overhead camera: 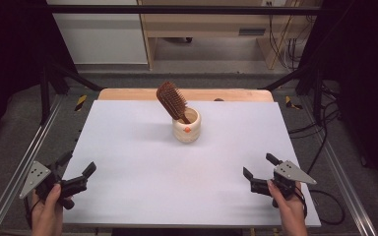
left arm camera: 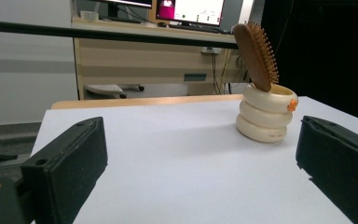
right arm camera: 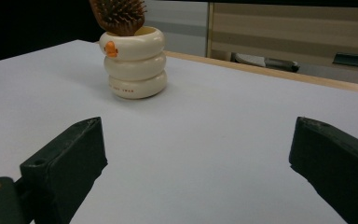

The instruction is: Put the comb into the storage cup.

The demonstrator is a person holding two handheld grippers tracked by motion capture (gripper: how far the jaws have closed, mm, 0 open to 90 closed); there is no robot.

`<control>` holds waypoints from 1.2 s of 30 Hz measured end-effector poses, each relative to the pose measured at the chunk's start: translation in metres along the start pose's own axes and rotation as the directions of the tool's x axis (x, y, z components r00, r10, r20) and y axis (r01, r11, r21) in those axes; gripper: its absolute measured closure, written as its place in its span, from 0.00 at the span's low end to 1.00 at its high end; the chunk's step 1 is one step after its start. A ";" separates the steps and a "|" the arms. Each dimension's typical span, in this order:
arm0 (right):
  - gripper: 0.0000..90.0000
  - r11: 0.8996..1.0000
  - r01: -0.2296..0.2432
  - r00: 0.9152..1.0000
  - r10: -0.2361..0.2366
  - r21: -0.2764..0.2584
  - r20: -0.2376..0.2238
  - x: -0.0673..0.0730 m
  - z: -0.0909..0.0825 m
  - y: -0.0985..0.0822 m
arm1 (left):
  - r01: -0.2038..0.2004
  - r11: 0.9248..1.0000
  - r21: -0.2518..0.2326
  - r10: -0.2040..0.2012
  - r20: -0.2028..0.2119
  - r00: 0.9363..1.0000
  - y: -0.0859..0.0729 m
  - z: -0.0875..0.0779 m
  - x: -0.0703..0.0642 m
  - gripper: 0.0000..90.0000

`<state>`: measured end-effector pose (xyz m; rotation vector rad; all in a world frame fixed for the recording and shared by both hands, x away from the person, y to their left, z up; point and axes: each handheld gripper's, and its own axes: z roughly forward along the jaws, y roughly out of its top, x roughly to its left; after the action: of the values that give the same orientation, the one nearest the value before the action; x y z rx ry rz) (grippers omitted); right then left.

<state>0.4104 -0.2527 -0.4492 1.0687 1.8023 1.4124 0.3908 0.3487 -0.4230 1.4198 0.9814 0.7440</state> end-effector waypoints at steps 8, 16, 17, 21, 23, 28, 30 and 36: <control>0.05 1.000 0.019 1.000 -0.019 0.011 -0.024 0.001 0.003 -0.003 | 0.011 0.999 0.032 -0.012 0.023 1.000 -0.009 0.002 -0.008 0.02; 0.05 0.999 0.031 0.999 -0.031 0.024 -0.034 -0.001 0.005 -0.006 | -0.001 0.999 0.042 -0.001 0.046 0.999 -0.013 0.006 -0.016 0.02; 0.05 0.999 0.033 0.999 -0.032 0.023 -0.033 -0.001 0.005 -0.006 | -0.004 0.999 0.045 0.002 0.049 0.999 -0.013 0.006 -0.017 0.02; 0.05 0.999 0.034 0.999 -0.034 0.013 -0.037 -0.003 0.006 -0.004 | -0.008 0.998 0.054 0.005 0.063 0.998 -0.017 0.009 -0.020 0.02; 0.05 0.999 0.033 0.999 -0.032 0.012 -0.037 -0.003 0.007 -0.005 | -0.011 0.998 0.062 0.007 0.069 0.998 -0.019 0.010 -0.022 0.02; 0.05 0.999 0.047 0.998 -0.046 0.015 -0.045 -0.003 0.011 -0.006 | -0.021 0.998 0.066 0.016 0.080 0.997 -0.020 0.012 -0.027 0.02; 0.05 0.998 0.055 0.997 -0.054 0.008 -0.047 -0.004 0.011 -0.006 | -0.020 0.997 0.073 0.013 0.087 0.996 -0.022 0.014 -0.029 0.03; 0.04 0.998 0.066 0.997 -0.067 -0.016 -0.049 -0.004 0.014 -0.005 | -0.025 0.996 0.090 0.016 0.102 0.995 -0.026 0.017 -0.035 0.03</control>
<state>0.4233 -0.2497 -0.4576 0.9652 1.8430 1.4210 0.3874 0.3086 -0.4463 1.5340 0.9329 0.6428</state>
